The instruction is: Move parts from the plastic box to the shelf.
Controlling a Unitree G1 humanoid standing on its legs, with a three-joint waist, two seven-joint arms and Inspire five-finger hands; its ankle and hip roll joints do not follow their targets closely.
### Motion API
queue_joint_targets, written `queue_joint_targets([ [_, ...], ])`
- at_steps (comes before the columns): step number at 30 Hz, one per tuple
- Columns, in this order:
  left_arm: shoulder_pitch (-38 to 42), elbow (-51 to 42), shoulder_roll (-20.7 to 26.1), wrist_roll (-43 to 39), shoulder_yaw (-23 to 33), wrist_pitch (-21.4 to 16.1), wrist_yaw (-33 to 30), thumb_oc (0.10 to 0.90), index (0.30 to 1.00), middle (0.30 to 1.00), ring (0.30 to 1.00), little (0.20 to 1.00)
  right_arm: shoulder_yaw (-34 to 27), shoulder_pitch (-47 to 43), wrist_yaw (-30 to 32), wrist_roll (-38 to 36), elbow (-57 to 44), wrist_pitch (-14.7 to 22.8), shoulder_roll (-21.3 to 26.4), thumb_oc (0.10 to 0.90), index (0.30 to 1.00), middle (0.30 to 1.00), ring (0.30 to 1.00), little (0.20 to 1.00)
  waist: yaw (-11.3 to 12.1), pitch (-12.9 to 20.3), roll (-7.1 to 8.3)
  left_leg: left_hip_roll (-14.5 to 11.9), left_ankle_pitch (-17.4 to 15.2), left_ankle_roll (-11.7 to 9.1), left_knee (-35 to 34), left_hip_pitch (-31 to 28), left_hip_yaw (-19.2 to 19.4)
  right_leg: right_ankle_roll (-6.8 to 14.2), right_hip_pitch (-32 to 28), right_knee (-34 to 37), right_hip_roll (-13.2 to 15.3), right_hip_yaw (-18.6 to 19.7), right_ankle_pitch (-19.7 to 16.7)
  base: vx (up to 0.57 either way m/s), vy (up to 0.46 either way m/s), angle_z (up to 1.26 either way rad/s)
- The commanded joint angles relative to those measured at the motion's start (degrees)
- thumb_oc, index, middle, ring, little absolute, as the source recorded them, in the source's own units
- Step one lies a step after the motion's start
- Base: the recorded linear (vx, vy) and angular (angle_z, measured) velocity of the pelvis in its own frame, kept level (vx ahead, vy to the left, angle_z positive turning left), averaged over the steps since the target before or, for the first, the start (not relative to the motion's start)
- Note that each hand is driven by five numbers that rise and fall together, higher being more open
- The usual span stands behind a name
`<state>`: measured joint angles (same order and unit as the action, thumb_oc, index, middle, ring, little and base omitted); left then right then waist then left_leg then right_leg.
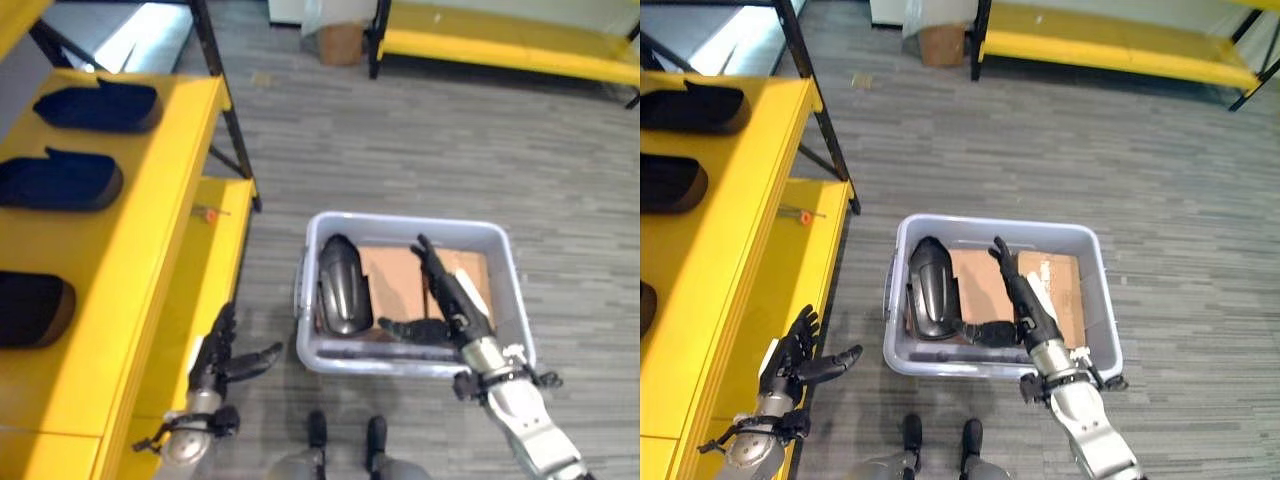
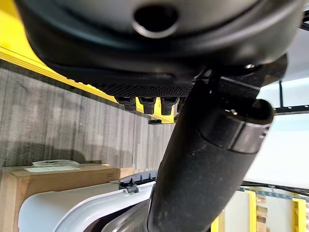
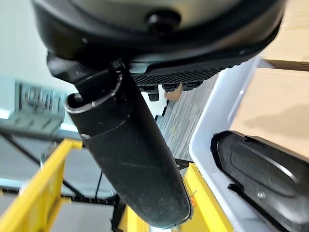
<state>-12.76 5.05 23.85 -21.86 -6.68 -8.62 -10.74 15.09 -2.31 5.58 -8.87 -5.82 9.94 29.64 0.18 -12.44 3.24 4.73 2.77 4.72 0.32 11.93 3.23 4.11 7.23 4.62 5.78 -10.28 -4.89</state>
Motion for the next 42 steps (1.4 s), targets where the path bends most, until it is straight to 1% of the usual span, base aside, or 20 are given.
queue_joint_targets([
  [1, 3.5, -4.6, 2.0, 0.1, 1.6, -4.9, 0.0, 0.9, 1.0, 1.0, 1.0, 1.0, -0.8, -8.8, 3.2, 3.9, -1.8, 4.5, 1.6, 0.9, 1.0, 1.0, 1.0, 1.0, 0.9, -0.4, -0.98, -6.3, -4.0, -4.3, 3.8, -0.4, -0.8, 0.9, 5.6, -11.4, 2.3, 0.7, 5.5, -0.1, -0.036, 0.15],
  [4, 4.1, -5.0, 2.2, -0.3, 1.3, -5.2, -0.2, 0.9, 1.0, 1.0, 1.0, 1.0, 0.3, -11.8, 3.9, 4.9, -0.2, 4.3, 2.3, 0.9, 1.0, 1.0, 1.0, 1.0, 1.2, -1.6, -1.1, -6.4, -3.8, -4.3, 4.6, 1.3, -1.1, 0.7, 7.1, -12.0, 2.3, 0.8, 5.3, -0.09, -0.038, 0.07],
  [6, 4.4, -5.5, 2.9, -0.8, 1.3, -5.4, -0.3, 0.9, 1.0, 1.0, 1.0, 1.0, 1.7, -16.1, 4.6, 8.9, 2.1, 3.5, 5.2, 0.9, 1.0, 1.0, 1.0, 1.0, 1.9, -2.9, -1.25, -6.5, -3.6, -4.4, 5.3, 3.0, -1.5, 0.5, 8.5, -12.4, 2.2, 0.6, 5.3, -0.07, -0.06, 0.0],
  [8, 4.5, -5.6, 3.0, -1.0, 1.3, -5.5, -0.3, 0.9, 1.0, 1.0, 1.0, 1.0, 2.1, -18.1, 5.3, 10.4, 3.1, 3.3, 6.4, 0.9, 1.0, 1.0, 1.0, 1.0, 2.1, -3.4, -1.28, -6.5, -3.5, -4.5, 5.7, 3.7, -1.7, 0.4, 9.2, -12.8, 2.1, 0.6, 5.2, -0.06, -0.04, 0.02],
  [9, 4.8, -5.8, 3.3, -1.3, 1.0, -5.7, -0.4, 0.9, 1.0, 1.0, 1.0, 1.0, 3.5, -22.1, 7.1, 15.2, 6.1, 2.4, 9.0, 0.9, 1.0, 1.0, 1.0, 1.0, 2.4, -4.5, -1.46, -6.4, -3.4, -4.6, 6.2, 4.8, -1.8, 0.3, 10.5, -13.6, 2.0, 0.8, 5.1, -0.08, -0.036, 0.01],
  [10, 4.8, -6.1, 3.4, -1.4, 1.0, -5.9, -0.5, 0.9, 1.0, 1.0, 1.0, 1.0, 4.0, -23.5, 8.0, 17.6, 6.9, 2.1, 9.9, 0.9, 1.0, 1.0, 1.0, 1.0, 2.5, -4.9, -1.52, -6.4, -3.4, -4.6, 6.3, 5.1, -1.8, 0.2, 11.0, -13.9, 1.8, 1.0, 5.1, -0.07, -0.032, -0.01],
  [11, 5.0, -6.0, 3.6, -1.4, 0.9, -5.9, -0.4, 0.9, 1.0, 1.0, 1.0, 1.0, 5.4, -25.1, 7.6, 20.8, 7.9, 1.4, 11.6, 0.9, 1.0, 1.0, 1.0, 1.0, 2.7, -5.5, -1.52, -6.6, -3.7, -4.6, 6.5, 5.2, -1.7, 0.2, 11.4, -14.3, 1.6, 1.3, 5.4, -0.03, -0.013, -0.04],
  [12, 5.1, -6.0, 3.5, -1.4, 1.0, -5.9, -0.4, 0.9, 1.0, 1.0, 1.0, 1.0, 5.5, -25.3, 7.6, 20.8, 8.0, 1.5, 11.6, 0.9, 1.0, 1.0, 1.0, 1.0, 2.7, -5.4, -1.5, -6.5, -3.4, -4.6, 6.4, 5.4, -1.6, 0.2, 11.6, -14.2, 1.6, 1.3, 5.1, -0.05, -0.031, -0.09],
  [13, 5.7, -5.9, 4.1, -1.1, 0.6, -6.0, -0.4, 0.9, 1.0, 1.0, 1.0, 1.0, 8.1, -28.7, 7.3, 26.1, 8.6, 0.8, 15.7, 0.9, 1.0, 1.0, 1.0, 1.0, 2.9, -6.3, -1.33, -6.6, -3.4, -4.7, 6.6, 6.0, -1.6, 0.2, 12.5, -14.7, 1.5, 1.4, 5.1, -0.04, -0.021, -0.07],
  [14, 5.8, -5.9, 4.0, -1.1, 0.6, -6.1, -0.4, 0.9, 1.0, 1.0, 1.0, 1.0, 8.3, -28.9, 7.3, 26.2, 8.7, 0.8, 15.7, 0.9, 1.0, 1.0, 1.0, 1.0, 2.8, -6.3, -1.4, -6.6, -3.3, -4.7, 6.7, 6.2, -1.6, 0.2, 12.6, -14.7, 1.5, 1.4, 5.1, -0.04, -0.048, -0.09],
  [15, 6.0, -6.1, 4.5, -1.3, 0.3, -6.1, -0.1, 0.9, 1.0, 1.0, 1.0, 1.0, 12.2, -33.7, 5.7, 31.1, 10.4, 0.2, 21.6, 0.9, 1.0, 1.0, 1.0, 1.0, 3.2, -7.2, -1.25, -6.8, -3.5, -4.9, 6.7, 6.5, -1.6, 0.3, 13.3, -15.3, 1.3, 1.4, 5.4, 0.0, 0.0, 0.0],
  [16, 6.1, -6.1, 4.5, -1.3, 0.4, -6.1, -0.1, 0.9, 1.0, 1.0, 1.0, 1.0, 12.4, -34.0, 5.7, 31.1, 10.5, 0.2, 21.6, 0.9, 1.0, 1.0, 1.0, 1.0, 3.1, -7.1, -1.27, -6.7, -3.1, -4.9, 6.5, 6.8, -1.6, 0.3, 13.5, -15.1, 1.3, 1.3, 5.1, -0.03, -0.035, -0.04],
  [18, 6.2, -6.1, 4.7, -1.4, 0.0, -6.0, 0.1, 0.9, 1.0, 1.0, 1.0, 1.0, 14.4, -36.5, 4.8, 31.9, 10.4, 0.3, 24.9, 0.9, 1.0, 1.0, 1.0, 1.0, 3.1, -7.7, -1.11, -6.8, -2.8, -5.1, 6.4, 7.1, -1.6, 0.3, 14.2, -15.4, 1.2, 1.2, 5.1, -0.01, -0.019, 0.01],
  [21, 6.6, -6.1, 5.4, -1.1, -0.3, -5.6, 0.3, 0.9, 1.0, 1.0, 1.0, 1.0, 18.0, -41.9, 3.7, 33.8, 9.8, 0.7, 32.9, 0.9, 1.0, 1.0, 1.0, 1.0, 3.2, -9.1, -0.51, -7.1, -1.9, -5.6, 5.6, 7.6, -1.8, 0.2, 15.3, -16.2, 0.9, 0.7, 5.3, -0.01, -0.052, 0.0],
  [22, 6.7, -6.1, 5.3, -1.1, -0.3, -5.6, 0.3, 0.9, 1.0, 1.0, 1.0, 1.0, 18.1, -42.1, 3.6, 33.8, 9.8, 0.7, 32.9, 0.9, 1.0, 1.0, 1.0, 1.0, 3.1, -9.2, -0.57, -7.1, -1.9, -5.6, 5.6, 7.6, -1.8, 0.1, 15.4, -16.2, 0.9, 0.7, 5.3, 0.0, -0.03, 0.02],
  [25, 7.1, -6.1, 5.4, -1.1, -0.6, -5.3, 0.4, 0.9, 1.0, 1.0, 1.0, 1.0, 19.7, -44.5, 3.4, 34.7, 9.2, 0.7, 36.0, 0.9, 1.0, 1.0, 1.0, 1.0, 3.1, -9.5, -0.09, -7.3, -1.6, -5.7, 4.8, 7.5, -1.8, 0.1, 15.8, -16.6, 0.6, 0.3, 5.6, 0.01, -0.025, 0.0],
  [26, 7.1, -6.3, 5.6, -1.0, -0.7, -5.2, 0.4, 0.9, 1.0, 1.0, 1.0, 1.0, 20.2, -45.2, 3.3, 35.1, 8.8, 0.7, 37.1, 0.9, 1.0, 1.0, 1.0, 1.0, 3.2, -9.7, 0.09, -7.3, -1.5, -5.7, 4.6, 7.4, -1.9, 0.1, 15.9, -16.7, 0.6, 0.3, 5.5, 0.01, -0.038, 0.0],
  [27, 7.4, -6.3, 5.9, -1.0, -0.9, -5.1, 0.5, 0.9, 1.0, 1.0, 1.0, 1.0, 22.1, -47.5, 3.2, 36.7, 8.7, 0.6, 39.4, 0.9, 1.0, 1.0, 1.0, 1.0, 3.3, -9.9, 0.32, -7.4, -1.2, -5.9, 4.1, 7.4, -2.1, 0.0, 16.2, -16.9, 0.5, 0.1, 5.7, 0.01, -0.035, -0.01],
  [36, 8.6, -6.8, 6.5, -0.6, -1.2, -5.3, 0.1, 0.9, 1.0, 1.0, 1.0, 1.0, 30.7, -56.5, 2.6, 42.3, 10.5, 0.3, 43.6, 0.9, 1.0, 1.0, 1.0, 1.0, 3.9, -11.1, 0.41, -7.3, -0.2, -6.2, 2.8, 8.0, -3.3, -0.3, 17.3, -18.1, 0.4, -0.9, 6.5, 0.0, -0.023, 0.02],
  [42, 9.5, -6.6, 6.2, -0.5, -1.5, -5.5, -0.6, 0.9, 1.0, 1.0, 1.0, 1.0, 38.3, -64.3, 2.8, 45.9, 13.5, -0.3, 43.2, 0.9, 1.0, 1.0, 1.0, 1.0, 4.6, -12.1, 0.01, -7.0, 0.2, -6.4, 2.9, 9.3, -4.3, -0.6, 18.9, -19.5, 0.6, -1.5, 7.0, -0.02, -0.026, 0.11],
])
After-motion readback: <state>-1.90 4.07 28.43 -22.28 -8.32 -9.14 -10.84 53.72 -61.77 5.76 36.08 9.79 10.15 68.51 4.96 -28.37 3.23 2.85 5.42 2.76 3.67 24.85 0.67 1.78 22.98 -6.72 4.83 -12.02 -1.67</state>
